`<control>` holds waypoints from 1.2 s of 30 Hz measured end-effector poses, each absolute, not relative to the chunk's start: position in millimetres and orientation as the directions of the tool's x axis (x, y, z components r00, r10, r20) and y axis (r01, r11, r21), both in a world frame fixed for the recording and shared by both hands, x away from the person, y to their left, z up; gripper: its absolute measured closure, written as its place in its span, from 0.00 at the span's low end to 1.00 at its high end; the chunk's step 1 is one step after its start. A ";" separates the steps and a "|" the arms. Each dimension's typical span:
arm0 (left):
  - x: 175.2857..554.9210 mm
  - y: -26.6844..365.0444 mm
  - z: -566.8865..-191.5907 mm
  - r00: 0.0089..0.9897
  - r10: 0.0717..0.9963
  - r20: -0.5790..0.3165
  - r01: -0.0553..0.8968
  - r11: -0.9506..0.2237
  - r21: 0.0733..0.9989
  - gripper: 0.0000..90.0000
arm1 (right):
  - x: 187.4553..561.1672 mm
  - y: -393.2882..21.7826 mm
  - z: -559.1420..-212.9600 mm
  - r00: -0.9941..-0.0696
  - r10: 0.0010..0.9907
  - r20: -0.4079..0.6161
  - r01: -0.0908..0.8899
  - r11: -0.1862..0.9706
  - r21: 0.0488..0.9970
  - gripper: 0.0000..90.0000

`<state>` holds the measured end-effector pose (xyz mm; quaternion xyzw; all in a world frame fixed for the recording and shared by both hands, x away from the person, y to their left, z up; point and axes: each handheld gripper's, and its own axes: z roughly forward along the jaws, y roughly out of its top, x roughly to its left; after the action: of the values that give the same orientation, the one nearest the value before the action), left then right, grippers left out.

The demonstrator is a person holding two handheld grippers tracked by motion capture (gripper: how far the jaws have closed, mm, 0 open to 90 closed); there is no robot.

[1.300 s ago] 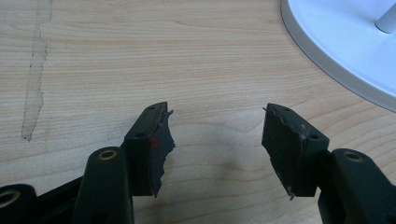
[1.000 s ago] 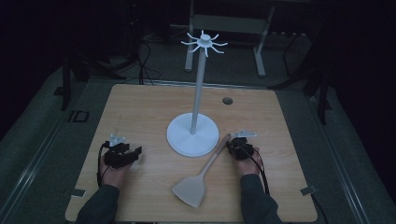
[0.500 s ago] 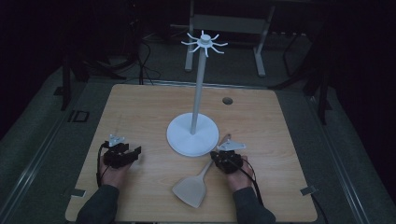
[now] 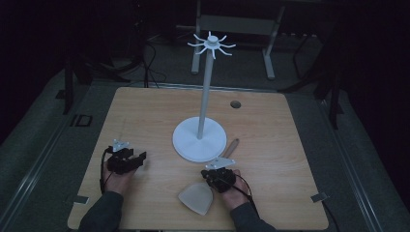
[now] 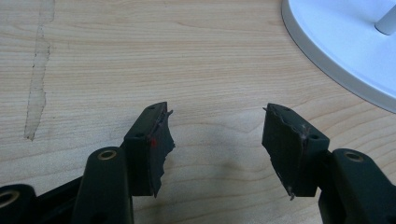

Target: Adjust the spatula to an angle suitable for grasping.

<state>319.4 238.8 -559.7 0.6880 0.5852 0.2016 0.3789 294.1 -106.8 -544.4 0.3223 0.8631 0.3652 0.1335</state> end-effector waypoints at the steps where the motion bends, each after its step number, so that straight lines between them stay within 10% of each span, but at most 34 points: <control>1: 319.4 238.8 -559.7 0.234 0.958 -0.165 0.653 -0.029 0.757 0.46 | 293.6 -105.5 -545.5 -0.759 0.651 -0.001 0.457 0.535 0.711 0.99; 36: 318.3 240.9 -559.3 0.228 0.959 -0.167 0.654 -0.024 0.756 0.46 | 276.6 -170.6 -539.2 -0.844 0.536 -0.009 0.419 0.669 0.615 1.00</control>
<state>318.3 240.9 -559.3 0.6865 0.5874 0.2020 0.3781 276.6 -170.6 -539.2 0.2628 0.9085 0.3108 0.0948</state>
